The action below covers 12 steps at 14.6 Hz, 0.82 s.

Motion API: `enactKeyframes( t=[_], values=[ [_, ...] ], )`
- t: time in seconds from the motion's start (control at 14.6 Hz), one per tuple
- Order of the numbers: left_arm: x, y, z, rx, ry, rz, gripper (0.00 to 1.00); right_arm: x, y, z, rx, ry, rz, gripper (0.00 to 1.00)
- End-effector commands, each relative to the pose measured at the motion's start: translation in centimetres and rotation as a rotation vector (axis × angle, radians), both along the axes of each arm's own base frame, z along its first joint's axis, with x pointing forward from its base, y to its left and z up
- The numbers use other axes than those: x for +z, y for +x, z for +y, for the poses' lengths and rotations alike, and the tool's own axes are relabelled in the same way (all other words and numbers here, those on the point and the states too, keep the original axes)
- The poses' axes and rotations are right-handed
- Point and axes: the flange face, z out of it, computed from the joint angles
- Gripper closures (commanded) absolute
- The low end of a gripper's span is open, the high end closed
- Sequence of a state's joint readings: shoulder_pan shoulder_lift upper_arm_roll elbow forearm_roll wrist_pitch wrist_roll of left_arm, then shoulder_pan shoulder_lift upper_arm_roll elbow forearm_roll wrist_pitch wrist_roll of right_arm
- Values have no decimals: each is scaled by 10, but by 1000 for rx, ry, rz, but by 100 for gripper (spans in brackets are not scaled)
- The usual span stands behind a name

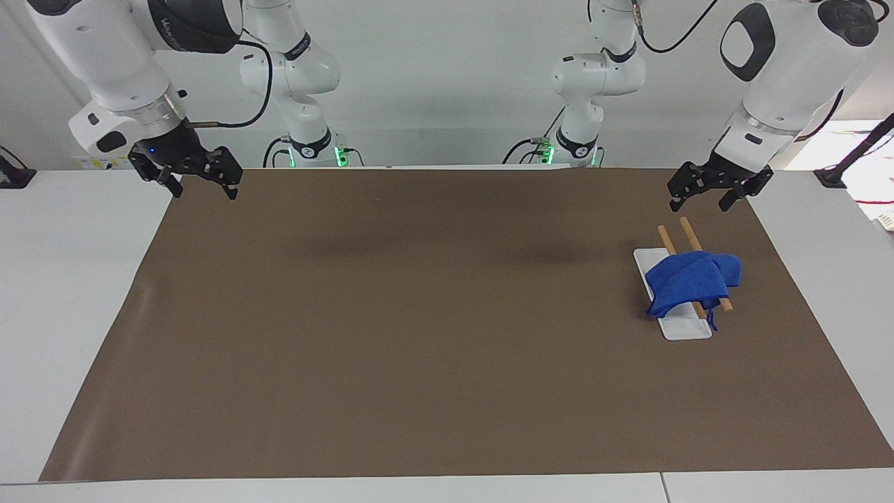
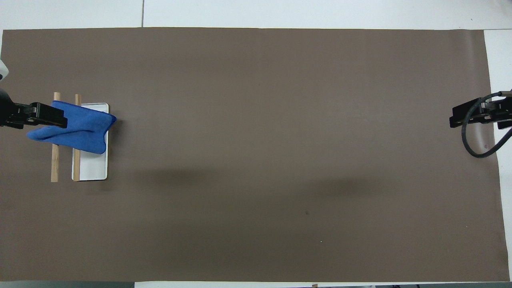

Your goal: Right arm passes towel to left arm to hang

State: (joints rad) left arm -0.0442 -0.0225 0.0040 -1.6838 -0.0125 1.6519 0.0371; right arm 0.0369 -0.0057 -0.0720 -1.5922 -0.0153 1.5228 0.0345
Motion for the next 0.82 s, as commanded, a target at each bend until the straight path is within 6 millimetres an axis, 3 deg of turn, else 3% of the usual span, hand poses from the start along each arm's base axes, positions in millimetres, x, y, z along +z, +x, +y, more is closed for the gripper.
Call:
enactKeyframes(
  t=[0.0, 0.41, 0.76],
  values=[
    [2, -3, 2, -9, 4, -7, 0, 1, -6, -2, 20, 18, -6, 0],
    [2, -3, 8, 2, 4, -7, 0, 1, -6, -2, 20, 18, -6, 0],
    [1, -4, 1, -10, 4, -5, 0, 1, -6, -2, 22, 18, -6, 0]
  ],
)
